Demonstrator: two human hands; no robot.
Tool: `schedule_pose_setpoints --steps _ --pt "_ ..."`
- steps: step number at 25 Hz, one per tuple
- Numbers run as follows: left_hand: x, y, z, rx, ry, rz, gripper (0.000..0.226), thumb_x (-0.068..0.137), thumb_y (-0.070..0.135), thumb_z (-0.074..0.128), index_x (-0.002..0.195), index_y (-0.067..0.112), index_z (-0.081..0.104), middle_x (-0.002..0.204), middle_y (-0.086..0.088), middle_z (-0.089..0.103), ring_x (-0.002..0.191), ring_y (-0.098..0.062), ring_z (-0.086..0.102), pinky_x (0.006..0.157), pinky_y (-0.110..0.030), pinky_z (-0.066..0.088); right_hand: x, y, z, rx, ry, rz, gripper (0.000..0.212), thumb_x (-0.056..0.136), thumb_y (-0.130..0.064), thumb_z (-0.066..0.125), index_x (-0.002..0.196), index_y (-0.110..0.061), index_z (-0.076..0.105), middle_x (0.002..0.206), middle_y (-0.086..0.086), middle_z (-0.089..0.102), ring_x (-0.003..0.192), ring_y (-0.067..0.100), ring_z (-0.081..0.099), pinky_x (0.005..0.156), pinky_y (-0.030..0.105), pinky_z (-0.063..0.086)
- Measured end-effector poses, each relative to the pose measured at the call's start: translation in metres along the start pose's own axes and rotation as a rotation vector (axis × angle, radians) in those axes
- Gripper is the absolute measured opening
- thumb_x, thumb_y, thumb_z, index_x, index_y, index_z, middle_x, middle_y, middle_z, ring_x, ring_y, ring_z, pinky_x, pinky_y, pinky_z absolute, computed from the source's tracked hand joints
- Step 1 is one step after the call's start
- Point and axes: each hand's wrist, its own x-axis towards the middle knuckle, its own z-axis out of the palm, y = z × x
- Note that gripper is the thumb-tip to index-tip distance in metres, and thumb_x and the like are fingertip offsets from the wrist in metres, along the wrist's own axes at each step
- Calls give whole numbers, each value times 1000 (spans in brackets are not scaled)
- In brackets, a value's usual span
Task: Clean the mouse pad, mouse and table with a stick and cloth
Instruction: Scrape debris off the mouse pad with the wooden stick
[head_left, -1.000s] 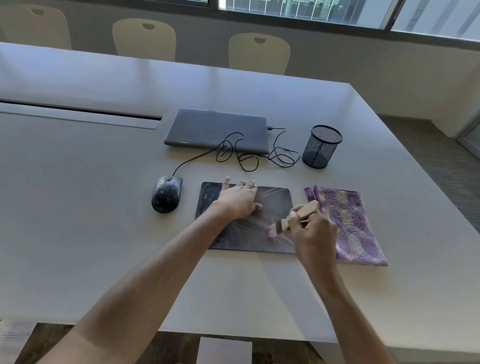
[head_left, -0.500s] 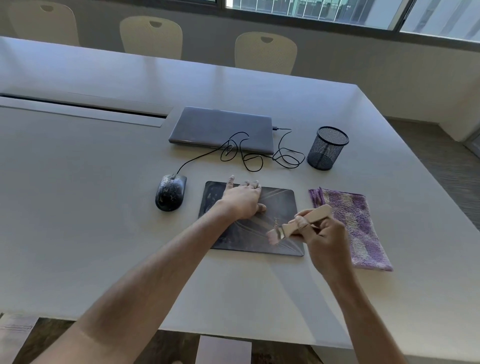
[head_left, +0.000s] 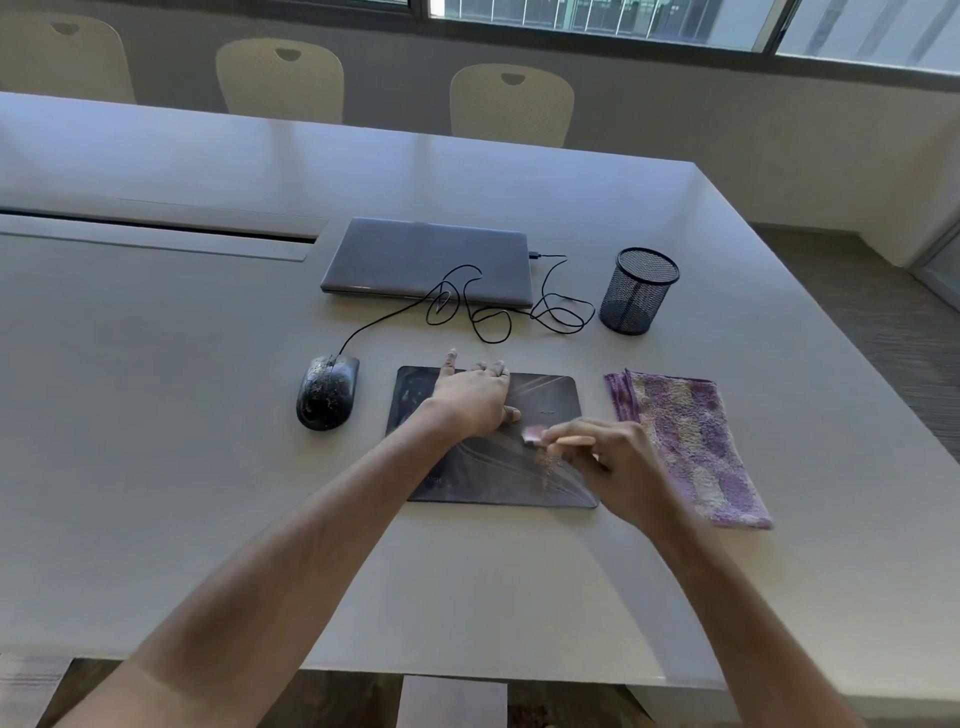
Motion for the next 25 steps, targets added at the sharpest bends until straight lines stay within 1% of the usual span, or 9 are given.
schedule_pose_setpoints --steps 4,6,8,11,14,17,21,23,25 --pt "2 0 0 4 4 9 68 99 47 39 152 11 17 161 0 14 147 -17 15 114 -55 -7 -24 -5 -15 2 -196 -14 12 87 -5 69 94 -13 76 93 -21 69 81 -6 67 68 15 50" --pt "2 0 1 6 5 7 68 99 47 39 152 11 17 161 0 14 147 -17 15 114 -54 -7 -28 -9 -25 54 -231 -44 8 90 -14 67 92 -16 75 93 -26 69 81 -8 66 68 11 48" --pt "3 -1 2 5 1 3 68 99 47 38 152 11 16 161 0 13 147 -17 15 114 -55 -8 -18 -8 -34 101 -134 -76 15 92 -23 65 90 -14 76 94 -18 74 81 -2 70 70 14 52" --pt "5 0 2 8 -5 1 68 99 47 38 152 12 16 161 0 13 147 -17 14 114 -55 -8 17 10 -36 15 60 -49 10 88 -14 69 94 -13 77 94 -6 76 81 5 72 70 29 58" --pt "4 0 3 3 4 -1 69 98 48 39 152 12 16 161 0 14 147 -18 14 114 -55 -8 38 22 -17 -79 20 -22 13 88 -7 70 98 -11 77 98 -2 76 86 12 72 73 38 57" --pt "3 -1 4 -2 7 -4 69 98 48 39 152 12 16 161 0 13 147 -18 14 114 -55 -7 35 25 -7 -96 -113 -90 14 88 -4 69 99 -9 77 102 0 76 90 11 72 76 35 58" --pt "2 -1 4 -16 5 -8 68 98 47 39 152 12 16 161 0 13 147 -18 14 114 -55 -8 6 21 -24 5 -210 -21 14 85 -5 73 94 -14 78 94 -18 72 81 -8 67 68 17 52" --pt "3 -1 4 -17 2 -3 68 99 47 38 152 12 16 161 0 13 147 -18 14 114 -55 -8 -12 15 -34 80 -285 13 10 86 -14 71 93 -15 78 90 -17 74 75 -2 68 63 19 52" --pt "3 -1 4 -10 -2 -1 68 99 47 38 152 12 16 161 -1 13 147 -18 13 114 -55 -7 -14 14 -42 201 -265 43 13 88 -19 69 93 -10 77 91 -7 77 77 6 71 67 23 55"
